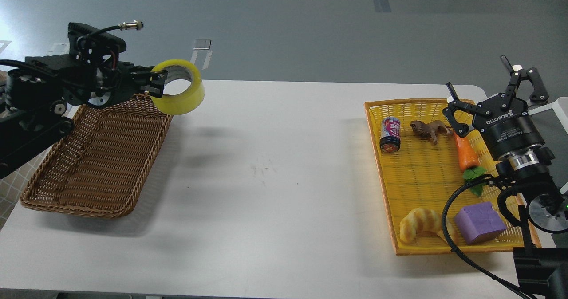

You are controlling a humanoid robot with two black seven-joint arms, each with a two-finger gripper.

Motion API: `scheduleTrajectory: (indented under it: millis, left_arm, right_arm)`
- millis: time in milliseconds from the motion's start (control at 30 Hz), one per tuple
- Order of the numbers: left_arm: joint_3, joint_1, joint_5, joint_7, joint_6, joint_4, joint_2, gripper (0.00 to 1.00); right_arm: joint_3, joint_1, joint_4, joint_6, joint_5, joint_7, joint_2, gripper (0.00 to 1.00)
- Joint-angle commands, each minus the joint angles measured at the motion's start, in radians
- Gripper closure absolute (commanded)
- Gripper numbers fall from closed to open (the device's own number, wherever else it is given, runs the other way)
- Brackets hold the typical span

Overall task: Place and transfer tape with both arms
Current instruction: 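Carry the tape roll with the left gripper into the wicker basket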

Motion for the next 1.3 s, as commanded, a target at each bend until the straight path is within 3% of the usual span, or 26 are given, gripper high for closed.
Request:
scheduleTrajectory:
  millis: [0, 601, 901, 1268]
  left_arm:
    - [0.003, 0.014, -0.007, -0.018, 0.008, 0.005, 0.060, 1.00]
    - [0.003, 0.258, -0.026, -0.088, 0.152, 0.103, 0.154, 1.00]
    - [0.003, 0.361, -0.040, -0.093, 0.237, 0.166, 0.135, 1.00]
    - [0.005, 0.413, -0.067, -0.101, 0.266, 0.183, 0.114, 1.00]
  right_arm:
    - [-0.007, -0.005, 0.000, 0.000, 0.000, 0.000, 0.008, 0.01]
    - [-0.024, -0.011, -0.015, 0.000, 0.000, 0.000, 0.022, 0.01]
    - [-0.028, -0.012, -0.015, 0.000, 0.000, 0.000, 0.022, 0.01]
    - [-0.028, -0.012, -0.015, 0.000, 0.000, 0.000, 0.027, 0.01]
